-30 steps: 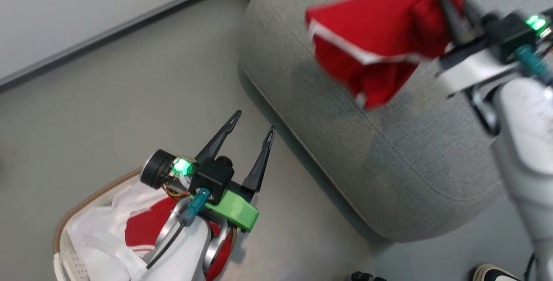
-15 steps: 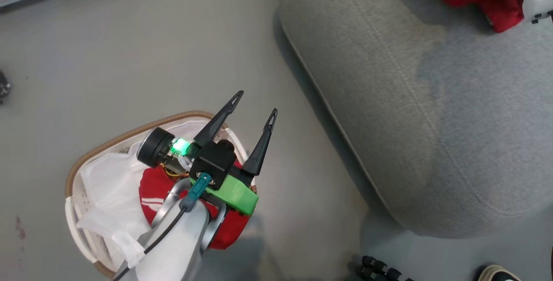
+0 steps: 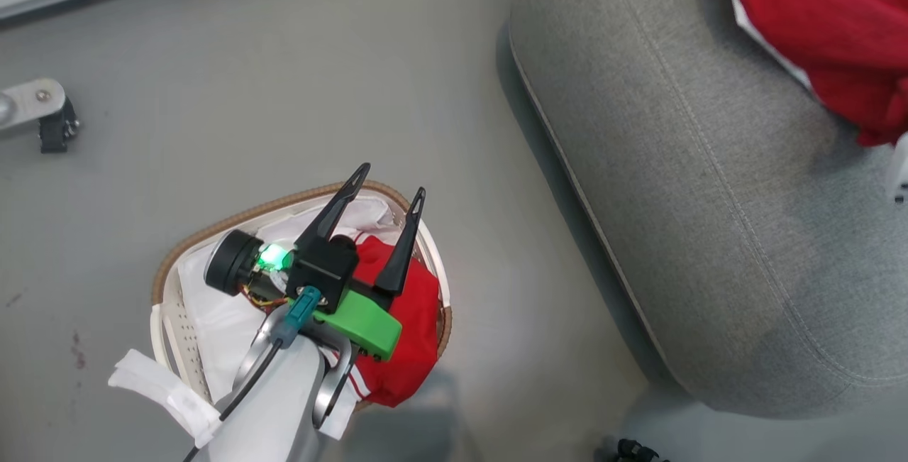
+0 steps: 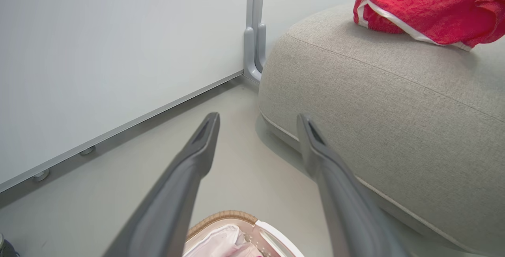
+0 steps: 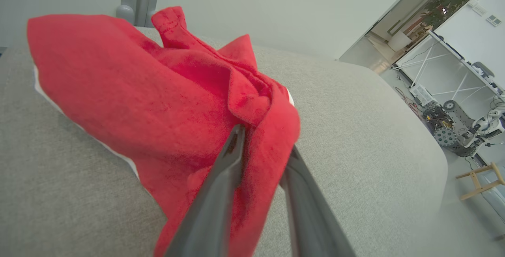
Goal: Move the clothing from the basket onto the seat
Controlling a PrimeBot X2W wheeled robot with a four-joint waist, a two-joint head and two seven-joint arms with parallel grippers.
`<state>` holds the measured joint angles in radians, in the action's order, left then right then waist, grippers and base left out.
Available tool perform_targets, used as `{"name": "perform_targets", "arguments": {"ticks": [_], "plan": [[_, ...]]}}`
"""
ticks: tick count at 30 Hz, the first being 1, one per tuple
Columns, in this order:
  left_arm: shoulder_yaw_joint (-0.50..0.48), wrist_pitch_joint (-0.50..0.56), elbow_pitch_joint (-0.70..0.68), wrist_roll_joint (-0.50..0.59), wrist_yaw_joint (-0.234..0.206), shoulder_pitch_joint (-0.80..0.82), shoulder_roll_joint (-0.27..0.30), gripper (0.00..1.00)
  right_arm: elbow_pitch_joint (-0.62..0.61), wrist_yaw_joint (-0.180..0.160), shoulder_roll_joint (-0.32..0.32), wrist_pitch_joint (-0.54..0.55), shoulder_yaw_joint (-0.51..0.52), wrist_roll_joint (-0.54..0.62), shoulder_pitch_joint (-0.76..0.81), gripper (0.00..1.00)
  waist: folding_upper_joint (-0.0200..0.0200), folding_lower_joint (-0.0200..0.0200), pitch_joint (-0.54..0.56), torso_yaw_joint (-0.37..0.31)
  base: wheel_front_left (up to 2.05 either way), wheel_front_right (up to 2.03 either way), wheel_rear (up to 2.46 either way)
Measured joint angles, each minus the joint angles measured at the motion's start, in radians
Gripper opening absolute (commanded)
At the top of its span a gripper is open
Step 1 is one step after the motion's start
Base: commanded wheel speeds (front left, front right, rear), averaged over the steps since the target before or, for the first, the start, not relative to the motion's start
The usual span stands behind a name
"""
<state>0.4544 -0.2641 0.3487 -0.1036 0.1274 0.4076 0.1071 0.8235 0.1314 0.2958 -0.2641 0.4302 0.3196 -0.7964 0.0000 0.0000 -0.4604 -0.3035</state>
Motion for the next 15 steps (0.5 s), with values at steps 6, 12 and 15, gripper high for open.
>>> {"name": "perform_targets", "arguments": {"ticks": [6, 12, 15], "plan": [[-0.042, 0.000, 0.013, -0.002, -0.008, -0.047, -0.016, 1.00, -0.052, 0.000, -0.040, 0.000, 0.062, 0.006, 0.149, 1.00, 0.0000, 0.0000, 0.069, 0.005, 0.00, 0.00, 0.00], [-0.093, 0.000, 0.025, -0.008, -0.022, -0.104, -0.030, 1.00, -0.133, 0.000, -0.101, 0.000, 0.024, -0.022, 0.284, 1.00, 0.0000, 0.0000, 0.144, 0.017, 0.00, 0.00, 0.00], [-0.126, 0.000, 0.027, -0.011, -0.032, -0.130, -0.035, 1.00, -0.178, 0.000, -0.126, 0.000, -0.029, -0.054, 0.325, 1.00, 0.0000, 0.0000, 0.177, 0.030, 0.00, 0.00, 0.00]]}}
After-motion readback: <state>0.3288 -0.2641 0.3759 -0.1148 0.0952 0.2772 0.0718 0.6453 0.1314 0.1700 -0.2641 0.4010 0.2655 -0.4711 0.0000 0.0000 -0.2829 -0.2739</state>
